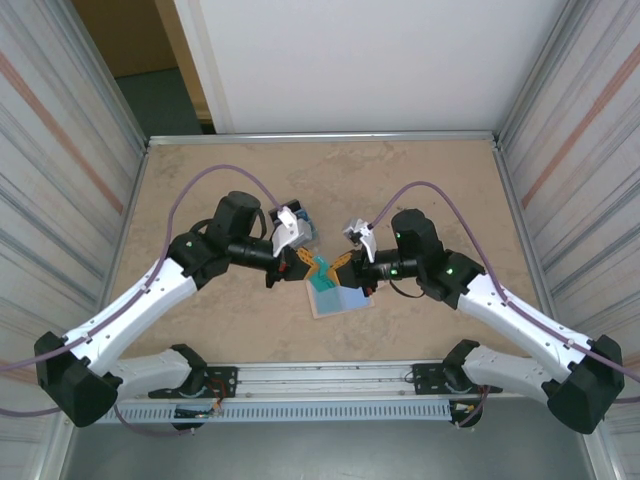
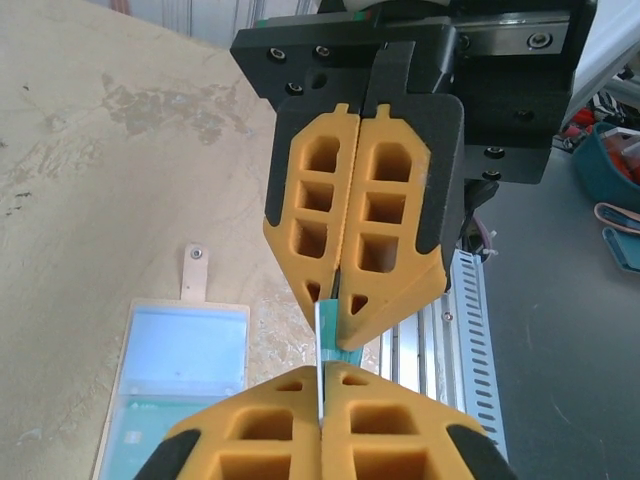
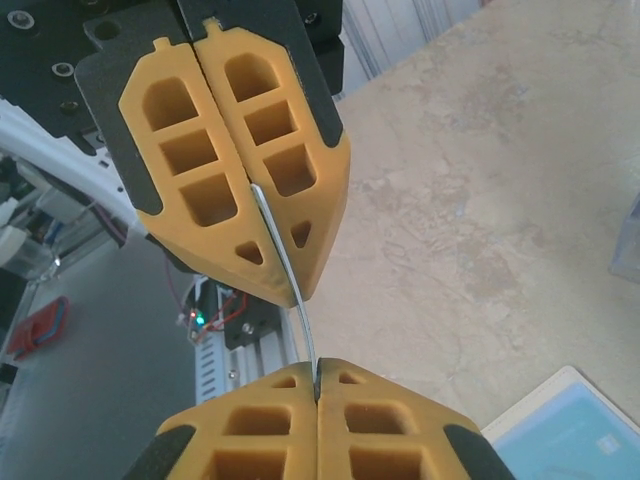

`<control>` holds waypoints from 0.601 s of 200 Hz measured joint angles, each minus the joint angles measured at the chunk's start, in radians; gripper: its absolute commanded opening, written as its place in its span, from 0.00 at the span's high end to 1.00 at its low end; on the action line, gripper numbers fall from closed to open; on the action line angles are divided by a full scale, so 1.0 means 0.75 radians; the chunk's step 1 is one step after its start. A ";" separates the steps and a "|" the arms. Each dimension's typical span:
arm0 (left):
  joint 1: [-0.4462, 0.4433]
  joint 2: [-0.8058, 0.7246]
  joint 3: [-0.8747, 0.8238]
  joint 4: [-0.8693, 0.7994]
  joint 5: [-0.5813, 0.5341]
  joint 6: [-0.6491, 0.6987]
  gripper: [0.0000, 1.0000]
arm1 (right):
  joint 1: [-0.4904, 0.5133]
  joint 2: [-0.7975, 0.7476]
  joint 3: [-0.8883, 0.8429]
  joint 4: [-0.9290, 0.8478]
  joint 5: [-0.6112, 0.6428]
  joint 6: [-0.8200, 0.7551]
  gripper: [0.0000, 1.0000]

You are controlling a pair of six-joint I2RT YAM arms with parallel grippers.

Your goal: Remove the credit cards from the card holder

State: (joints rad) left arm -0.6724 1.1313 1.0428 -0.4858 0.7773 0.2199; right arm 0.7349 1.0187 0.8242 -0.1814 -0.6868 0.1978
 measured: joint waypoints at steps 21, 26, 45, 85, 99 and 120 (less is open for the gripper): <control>-0.004 -0.043 -0.044 0.072 -0.065 -0.039 1.00 | -0.039 -0.001 -0.007 0.027 0.028 0.035 0.61; -0.003 -0.062 -0.066 0.103 -0.092 -0.056 1.00 | -0.050 -0.003 -0.015 0.048 0.040 0.045 0.57; -0.002 -0.158 -0.181 0.245 -0.195 -0.158 1.00 | -0.095 -0.013 -0.069 0.142 0.098 0.135 0.53; -0.002 -0.323 -0.422 0.620 -0.416 -0.470 1.00 | -0.125 0.011 -0.209 0.462 0.159 0.428 0.36; -0.002 -0.352 -0.499 0.760 -0.486 -0.584 1.00 | -0.123 0.053 -0.231 0.593 0.157 0.512 0.34; -0.002 -0.367 -0.580 0.936 -0.566 -0.728 1.00 | -0.107 0.135 -0.236 0.756 0.149 0.602 0.33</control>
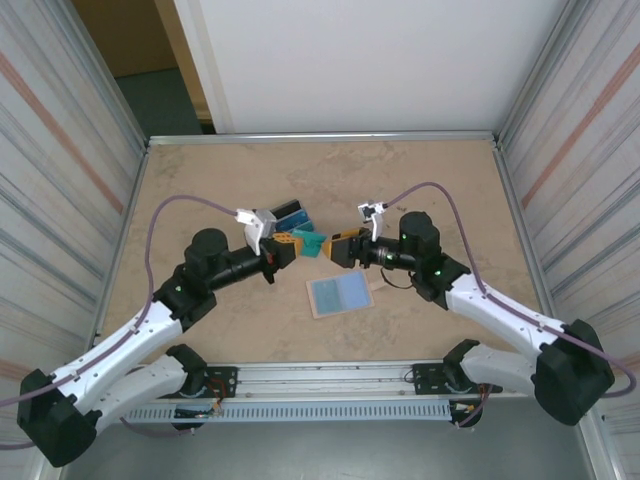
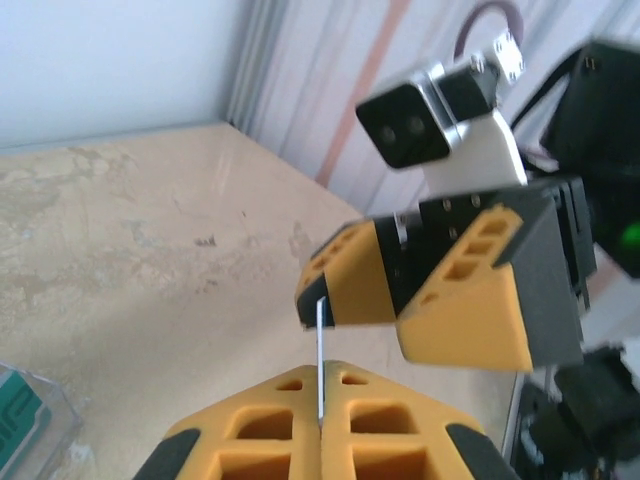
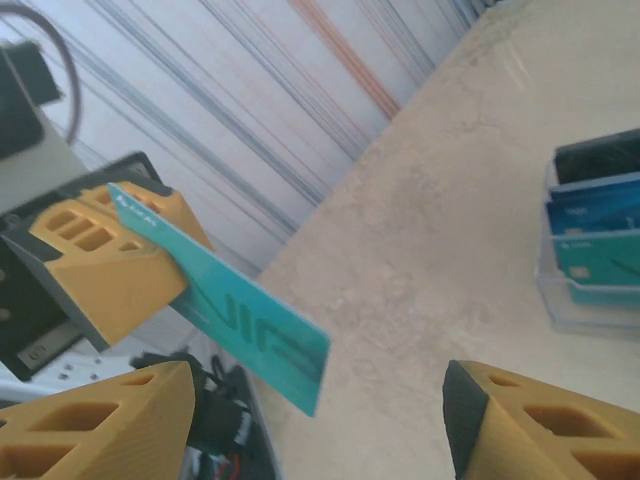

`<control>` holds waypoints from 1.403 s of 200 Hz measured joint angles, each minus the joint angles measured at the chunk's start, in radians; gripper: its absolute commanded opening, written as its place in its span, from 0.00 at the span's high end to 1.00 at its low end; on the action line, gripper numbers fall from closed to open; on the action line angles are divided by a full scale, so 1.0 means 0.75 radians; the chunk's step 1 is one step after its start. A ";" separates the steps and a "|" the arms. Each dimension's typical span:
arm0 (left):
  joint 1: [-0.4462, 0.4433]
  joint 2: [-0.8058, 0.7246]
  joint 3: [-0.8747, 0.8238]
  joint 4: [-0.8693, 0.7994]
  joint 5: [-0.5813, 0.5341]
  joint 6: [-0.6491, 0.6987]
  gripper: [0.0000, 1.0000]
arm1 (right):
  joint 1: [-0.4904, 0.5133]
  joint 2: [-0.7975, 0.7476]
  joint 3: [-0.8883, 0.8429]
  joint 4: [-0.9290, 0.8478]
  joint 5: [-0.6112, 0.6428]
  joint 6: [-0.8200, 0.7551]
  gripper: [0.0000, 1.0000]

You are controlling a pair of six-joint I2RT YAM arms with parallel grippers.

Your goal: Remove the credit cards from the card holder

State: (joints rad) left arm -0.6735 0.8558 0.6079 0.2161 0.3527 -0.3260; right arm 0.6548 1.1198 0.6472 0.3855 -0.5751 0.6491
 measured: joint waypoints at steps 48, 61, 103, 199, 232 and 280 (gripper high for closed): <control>0.000 -0.003 -0.051 0.251 -0.084 -0.209 1.00 | 0.044 0.122 0.003 0.251 -0.068 0.083 0.35; 0.000 -0.002 -0.055 0.301 -0.083 -0.246 1.00 | 0.047 0.141 0.007 0.295 -0.078 0.100 0.37; 0.000 -0.002 -0.065 0.382 -0.077 -0.320 1.00 | 0.047 0.185 0.019 0.434 -0.116 0.142 0.50; 0.007 0.001 -0.083 0.418 -0.076 -0.361 1.00 | 0.044 0.230 0.055 0.599 -0.213 0.217 1.00; 0.010 -0.005 -0.071 0.336 -0.073 -0.305 0.62 | 0.043 0.226 0.066 0.531 -0.221 0.183 1.00; 0.016 -0.038 0.135 -0.104 -0.036 -0.030 0.46 | 0.070 0.223 0.198 0.138 -0.277 -0.042 1.00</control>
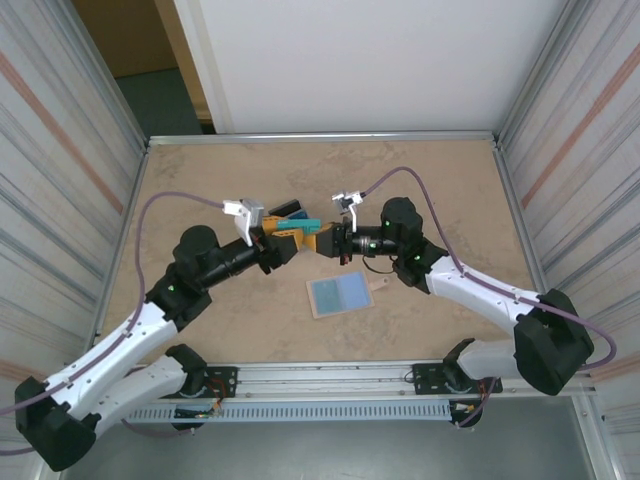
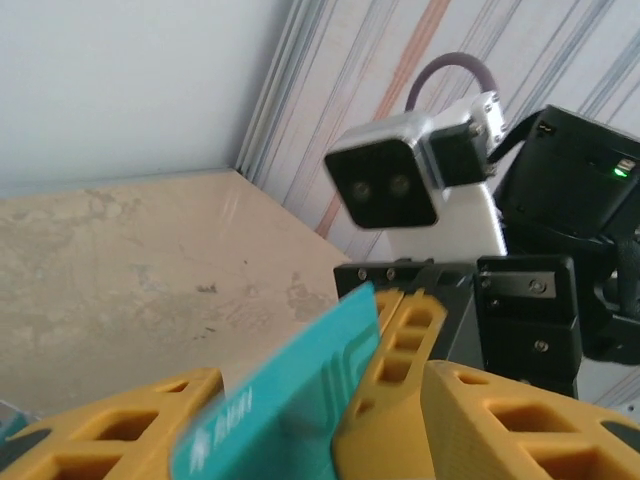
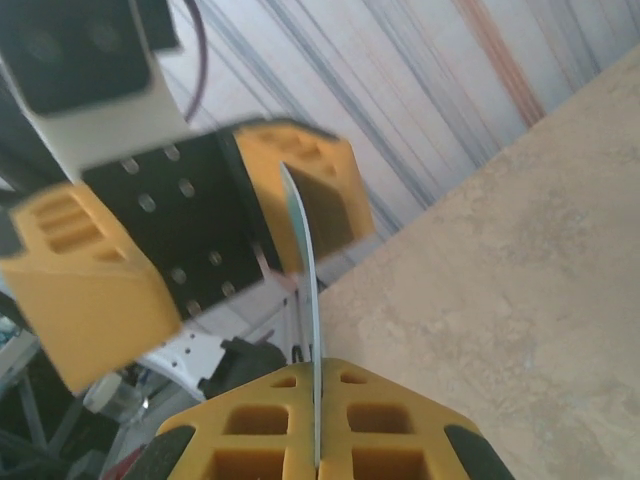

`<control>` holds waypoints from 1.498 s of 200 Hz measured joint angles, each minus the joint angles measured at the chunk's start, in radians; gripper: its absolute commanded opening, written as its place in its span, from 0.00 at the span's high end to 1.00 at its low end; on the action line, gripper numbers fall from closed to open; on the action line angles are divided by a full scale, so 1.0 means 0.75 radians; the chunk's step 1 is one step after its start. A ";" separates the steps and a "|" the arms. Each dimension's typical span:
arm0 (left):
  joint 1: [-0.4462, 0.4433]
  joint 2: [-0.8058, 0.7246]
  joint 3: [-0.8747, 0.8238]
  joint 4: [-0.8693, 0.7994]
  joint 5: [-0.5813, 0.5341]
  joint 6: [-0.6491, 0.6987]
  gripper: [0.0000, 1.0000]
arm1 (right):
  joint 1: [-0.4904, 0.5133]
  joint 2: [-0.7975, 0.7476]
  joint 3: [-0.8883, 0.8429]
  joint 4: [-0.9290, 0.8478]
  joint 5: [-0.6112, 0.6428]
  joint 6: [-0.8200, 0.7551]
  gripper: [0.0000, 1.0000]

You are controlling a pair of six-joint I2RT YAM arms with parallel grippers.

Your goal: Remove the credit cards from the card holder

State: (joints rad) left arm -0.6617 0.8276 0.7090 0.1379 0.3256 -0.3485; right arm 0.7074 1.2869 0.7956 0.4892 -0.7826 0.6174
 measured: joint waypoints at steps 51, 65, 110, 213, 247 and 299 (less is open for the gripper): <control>-0.001 0.072 0.374 -0.514 0.120 0.399 0.49 | 0.053 -0.016 0.052 -0.350 -0.041 -0.210 1.00; -0.001 0.109 0.433 -0.621 0.145 0.480 0.50 | 0.054 -0.027 0.051 -0.413 -0.040 -0.245 1.00; -0.001 0.256 0.516 -0.900 0.241 0.682 0.57 | 0.054 -0.112 0.051 -0.545 -0.040 -0.324 1.00; -0.001 0.348 0.539 -1.020 0.403 0.789 1.00 | 0.052 -0.191 0.051 -0.647 0.003 -0.408 0.92; 0.007 0.353 0.538 -1.002 0.367 0.821 1.00 | 0.051 -0.202 0.051 -0.692 0.112 -0.421 0.52; 0.141 0.381 0.493 -0.813 0.233 0.907 1.00 | 0.020 -0.329 0.024 -0.761 0.368 -0.412 0.30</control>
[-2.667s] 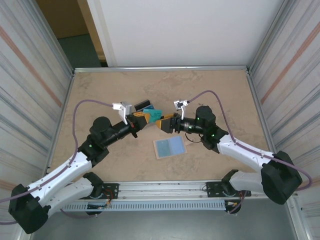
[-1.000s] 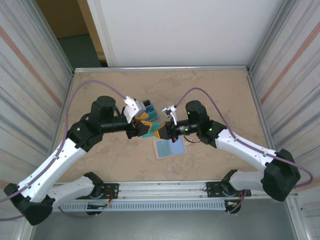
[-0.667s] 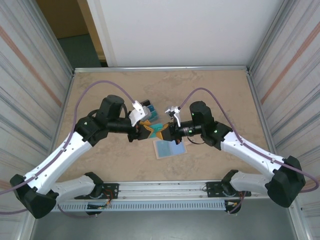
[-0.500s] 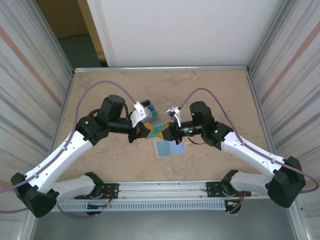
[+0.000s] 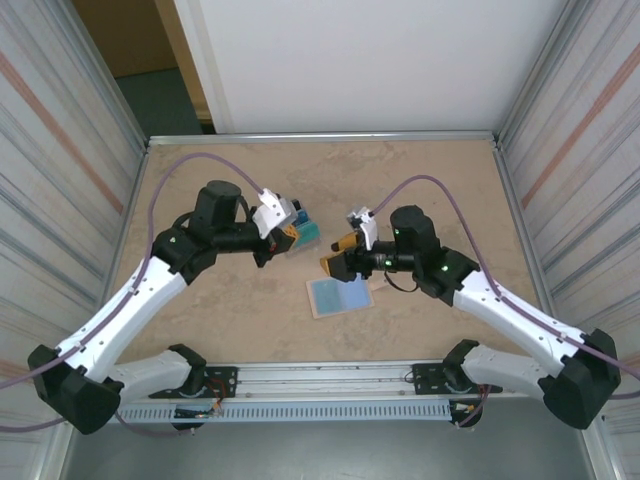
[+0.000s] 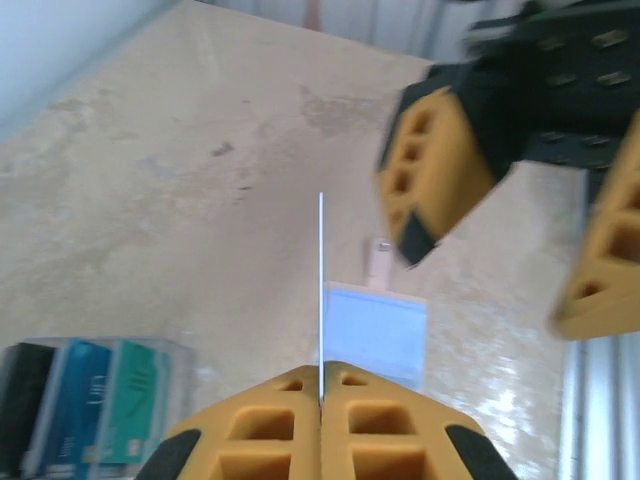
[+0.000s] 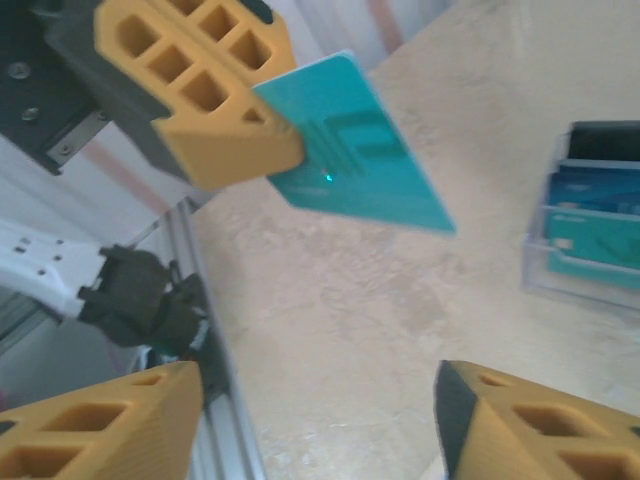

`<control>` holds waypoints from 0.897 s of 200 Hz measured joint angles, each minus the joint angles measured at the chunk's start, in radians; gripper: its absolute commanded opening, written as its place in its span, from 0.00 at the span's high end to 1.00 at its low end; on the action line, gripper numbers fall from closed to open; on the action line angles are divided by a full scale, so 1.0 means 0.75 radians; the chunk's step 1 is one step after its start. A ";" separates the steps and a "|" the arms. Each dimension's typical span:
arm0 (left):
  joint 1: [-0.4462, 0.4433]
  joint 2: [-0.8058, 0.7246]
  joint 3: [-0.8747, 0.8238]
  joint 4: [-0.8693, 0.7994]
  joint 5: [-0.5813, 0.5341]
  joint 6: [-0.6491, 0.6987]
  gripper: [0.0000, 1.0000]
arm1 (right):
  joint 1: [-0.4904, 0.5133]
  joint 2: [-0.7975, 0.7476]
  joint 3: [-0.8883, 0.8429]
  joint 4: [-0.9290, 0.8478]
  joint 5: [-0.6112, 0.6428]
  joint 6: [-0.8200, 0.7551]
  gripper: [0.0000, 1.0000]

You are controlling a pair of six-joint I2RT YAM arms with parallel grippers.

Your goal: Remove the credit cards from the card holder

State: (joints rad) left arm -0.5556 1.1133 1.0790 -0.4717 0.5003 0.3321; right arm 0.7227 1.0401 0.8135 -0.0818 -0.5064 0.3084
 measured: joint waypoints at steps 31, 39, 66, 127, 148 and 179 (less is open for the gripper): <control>0.057 0.102 -0.041 0.126 -0.077 0.049 1.00 | -0.040 -0.127 -0.052 -0.030 0.188 0.037 0.01; 0.067 0.141 -0.043 0.152 -0.094 0.063 1.00 | -0.062 -0.163 -0.067 -0.034 0.231 0.053 0.01; 0.102 0.287 -0.041 0.210 -0.126 0.097 1.00 | -0.133 -0.250 -0.099 -0.056 0.340 0.102 0.01; 0.158 0.559 -0.013 0.274 -0.126 0.122 1.00 | -0.162 -0.263 -0.110 -0.121 0.482 0.185 0.01; 0.158 0.606 -0.013 0.320 -0.125 0.131 1.00 | -0.162 -0.263 -0.120 -0.124 0.507 0.209 0.01; 0.165 0.675 -0.013 0.387 -0.126 0.150 1.00 | -0.162 -0.263 -0.123 -0.124 0.520 0.218 0.01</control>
State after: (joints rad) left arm -0.4316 1.6199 1.0695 -0.1814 0.4057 0.4446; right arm 0.6014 0.8429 0.7216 -0.1745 -0.1165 0.4721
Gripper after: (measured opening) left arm 0.045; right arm 0.988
